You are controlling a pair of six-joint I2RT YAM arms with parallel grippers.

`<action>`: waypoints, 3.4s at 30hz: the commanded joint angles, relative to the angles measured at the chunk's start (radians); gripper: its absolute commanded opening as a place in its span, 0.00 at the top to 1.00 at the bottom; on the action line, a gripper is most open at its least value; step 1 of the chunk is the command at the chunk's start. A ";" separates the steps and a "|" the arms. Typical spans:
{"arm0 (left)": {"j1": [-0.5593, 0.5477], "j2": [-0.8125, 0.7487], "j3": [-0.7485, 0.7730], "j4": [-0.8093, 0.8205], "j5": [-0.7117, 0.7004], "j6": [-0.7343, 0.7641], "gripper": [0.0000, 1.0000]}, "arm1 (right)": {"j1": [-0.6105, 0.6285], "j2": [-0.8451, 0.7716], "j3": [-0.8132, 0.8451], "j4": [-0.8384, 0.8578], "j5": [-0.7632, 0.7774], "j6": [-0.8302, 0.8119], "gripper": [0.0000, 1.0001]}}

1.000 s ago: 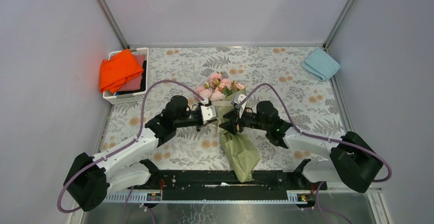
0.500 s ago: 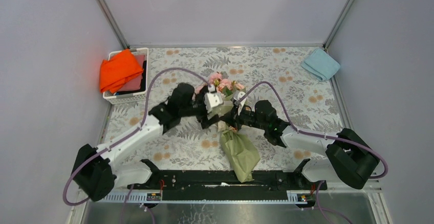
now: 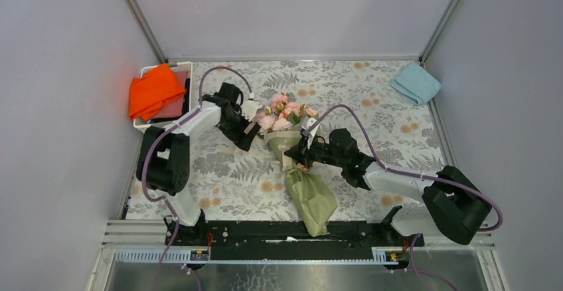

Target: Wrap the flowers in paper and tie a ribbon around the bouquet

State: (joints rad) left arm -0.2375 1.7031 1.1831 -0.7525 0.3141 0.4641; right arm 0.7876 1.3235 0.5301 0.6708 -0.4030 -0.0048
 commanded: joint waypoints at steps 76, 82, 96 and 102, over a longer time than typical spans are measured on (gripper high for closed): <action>-0.324 -0.465 -0.033 0.064 0.447 0.384 0.19 | -0.146 0.172 0.357 -0.520 -0.423 -0.245 1.00; -0.324 -0.386 -0.069 0.139 0.464 0.391 0.23 | -0.144 0.187 0.384 -0.521 -0.444 -0.258 1.00; -0.323 -0.338 -0.120 0.268 0.470 0.272 0.91 | -0.138 0.192 0.416 -0.586 -0.444 -0.319 1.00; -0.318 -0.358 -0.169 0.292 0.440 0.189 1.00 | -0.152 0.141 0.419 -0.599 -0.247 -0.163 0.54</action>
State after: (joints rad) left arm -0.5663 1.3647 1.0603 -0.5434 0.7635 0.7235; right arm 0.6472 1.5105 0.9024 0.0856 -0.7937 -0.2760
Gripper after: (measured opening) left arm 0.008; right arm 0.356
